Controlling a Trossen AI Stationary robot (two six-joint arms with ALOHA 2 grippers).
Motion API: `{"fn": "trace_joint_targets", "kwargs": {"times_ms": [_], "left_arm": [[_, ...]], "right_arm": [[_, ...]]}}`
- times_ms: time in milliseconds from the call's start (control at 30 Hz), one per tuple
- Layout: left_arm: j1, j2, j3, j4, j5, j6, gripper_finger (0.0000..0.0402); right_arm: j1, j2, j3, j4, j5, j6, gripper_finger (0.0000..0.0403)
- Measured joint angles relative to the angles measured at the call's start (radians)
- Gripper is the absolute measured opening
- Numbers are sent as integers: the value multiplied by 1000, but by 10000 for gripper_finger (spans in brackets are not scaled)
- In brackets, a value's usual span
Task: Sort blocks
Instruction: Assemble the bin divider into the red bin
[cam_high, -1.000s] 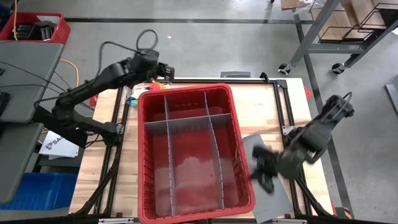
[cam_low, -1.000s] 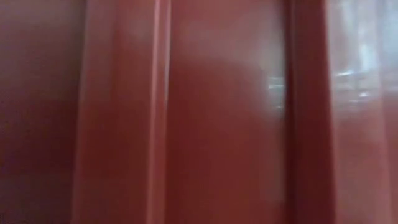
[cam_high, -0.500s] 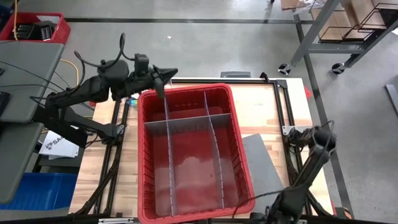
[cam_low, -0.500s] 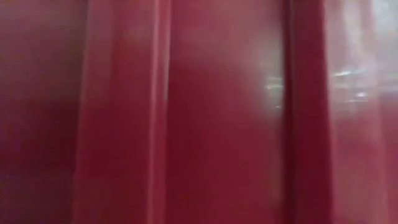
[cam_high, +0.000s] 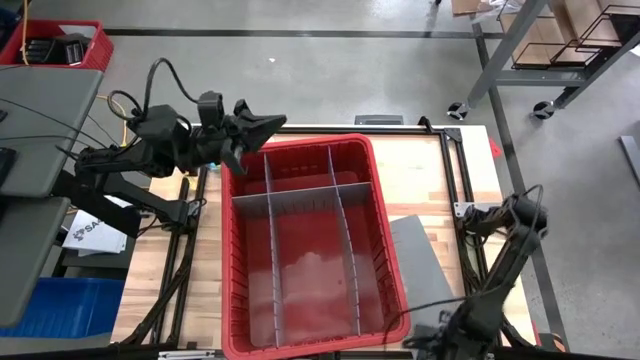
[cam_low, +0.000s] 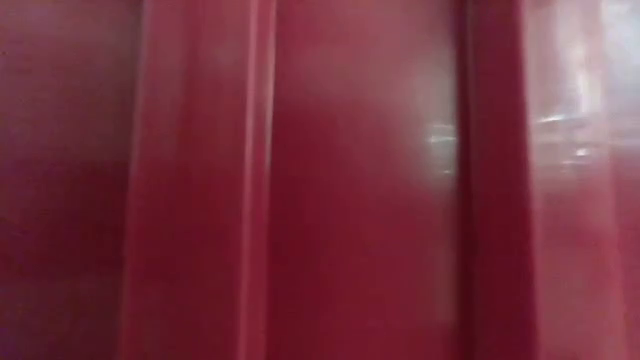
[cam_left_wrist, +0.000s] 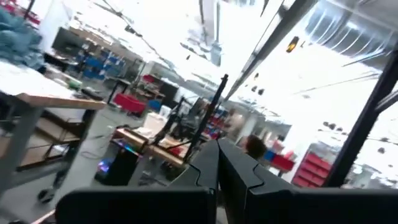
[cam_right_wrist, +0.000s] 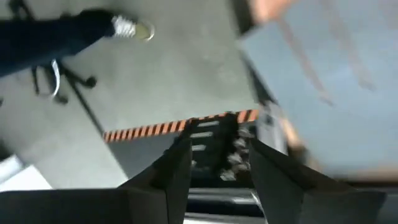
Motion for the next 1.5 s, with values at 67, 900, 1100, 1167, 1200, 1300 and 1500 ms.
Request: {"fn": "trace_joint_targets", "kwargs": {"times_ms": [67,900,1100,1167,1200,1300,1500], "left_arm": [[-16,0,0,-3,1,0,0],[-777,222,0,-447,231,-647,0],[-1017,309,0,-475,77,-983,0],[-1074,356,0,-416,74,-1069,0],[-1098,382,0,-386,72,-1104,0],[-1149,462,0,-344,66,-1200,0],[-1197,628,0,-361,-195,-1508,0]], "right_arm": [[22,-53,1,-93,60,74,153],[83,-75,-66,368,734,453,6],[16,-38,-66,484,755,324,1],[8,-38,-66,473,756,306,1],[7,-38,-66,461,756,303,1],[7,-38,-66,431,753,305,0],[7,-38,-66,435,802,353,0]]}}
